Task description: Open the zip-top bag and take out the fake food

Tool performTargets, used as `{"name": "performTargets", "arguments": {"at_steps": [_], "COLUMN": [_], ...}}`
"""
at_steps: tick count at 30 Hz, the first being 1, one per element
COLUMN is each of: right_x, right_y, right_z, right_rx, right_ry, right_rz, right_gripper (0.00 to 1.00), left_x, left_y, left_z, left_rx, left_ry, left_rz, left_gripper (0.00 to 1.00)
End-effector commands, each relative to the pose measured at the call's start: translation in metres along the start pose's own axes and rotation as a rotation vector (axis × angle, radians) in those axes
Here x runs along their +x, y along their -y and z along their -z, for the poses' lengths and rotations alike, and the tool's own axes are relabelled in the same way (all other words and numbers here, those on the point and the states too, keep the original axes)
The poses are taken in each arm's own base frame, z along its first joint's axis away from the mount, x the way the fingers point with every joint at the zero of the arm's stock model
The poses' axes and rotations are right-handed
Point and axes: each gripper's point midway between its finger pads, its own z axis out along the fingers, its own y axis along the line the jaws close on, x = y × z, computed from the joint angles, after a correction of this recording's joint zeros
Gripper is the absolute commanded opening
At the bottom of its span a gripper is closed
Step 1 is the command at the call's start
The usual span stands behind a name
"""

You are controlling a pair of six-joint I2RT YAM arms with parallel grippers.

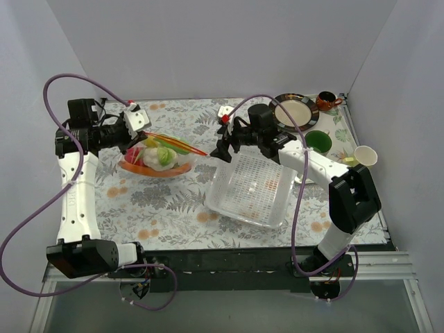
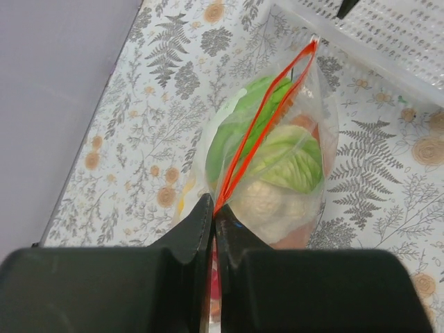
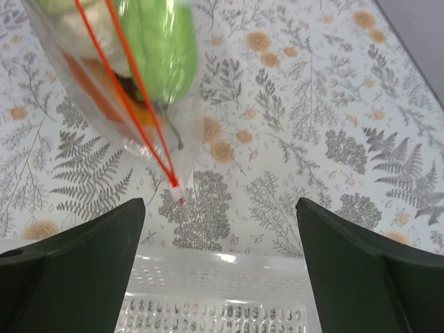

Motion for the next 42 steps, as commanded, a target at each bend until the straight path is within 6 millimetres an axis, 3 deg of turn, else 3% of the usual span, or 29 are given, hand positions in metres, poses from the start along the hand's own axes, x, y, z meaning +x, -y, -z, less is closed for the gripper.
{"name": "performTargets", "arguments": {"at_steps": [1,5,8,11,14,15,16,17,22,26,31,32,33,34,37,42], "right_x": [-0.082,-0.100,-0.094,-0.089,-0.083,-0.083,-0.076,-0.071,-0.051,-0.047,-0.058,-0.053,-0.052,-0.049,-0.042,-0.043], "right_y": [0.003,-0.018,-0.026,-0.037,-0.055,-0.060,-0.064,-0.073,-0.091,-0.110,-0.118,-0.121,-0.123,-0.124,-0.121,-0.112], "right_z": [0.009,-0.006,-0.018,-0.026,-0.032,-0.033,-0.039,-0.040,-0.057,-0.062,-0.058,-0.059,-0.060,-0.062,-0.071,-0.086], "right_rx": [0.023,-0.018,-0.023,-0.049,-0.134,-0.160,-0.185,-0.230,-0.290,-0.309,-0.274,-0.277,-0.280,-0.280,-0.260,-0.242], "right_ry": [0.162,0.157,0.127,0.113,0.101,0.100,0.082,0.062,-0.006,-0.013,0.050,0.047,0.049,0.043,0.031,0.029], "right_rz": [0.031,0.026,0.014,-0.004,-0.026,-0.049,-0.097,-0.131,-0.205,-0.188,-0.160,-0.158,-0.150,-0.137,-0.114,-0.094], "right_gripper": [0.98,0.98,0.98,0.97,0.71,0.32,0.10,0.02,0.02,0.08,0.26,0.26,0.15,0.11,0.12,0.41], "left_x": [-0.015,0.020,0.057,0.076,0.074,0.072,0.071,0.070,0.071,0.072,0.070,0.069,0.068,0.066,0.064,0.065], "left_y": [0.013,0.039,0.055,0.065,0.070,0.073,0.074,0.074,0.081,0.083,0.082,0.080,0.080,0.079,0.078,0.080], "left_z": [-0.003,-0.018,-0.032,-0.039,-0.038,-0.037,-0.037,-0.036,-0.033,-0.032,-0.032,-0.032,-0.032,-0.032,-0.031,-0.030], "left_rx": [0.036,0.090,0.104,0.125,0.145,0.156,0.161,0.161,0.184,0.186,0.185,0.183,0.184,0.181,0.183,0.194], "left_ry": [0.100,0.048,-0.018,-0.048,-0.039,-0.034,-0.031,-0.029,-0.042,-0.050,-0.040,-0.041,-0.035,-0.034,-0.030,-0.041], "left_rz": [-0.011,0.040,0.082,0.102,0.114,0.121,0.124,0.124,0.128,0.127,0.124,0.122,0.121,0.119,0.115,0.118], "left_gripper": [0.00,0.00,0.00,0.00,0.00,0.00,0.00,0.00,0.00,0.00,0.00,0.00,0.00,0.00,0.00,0.00]}}
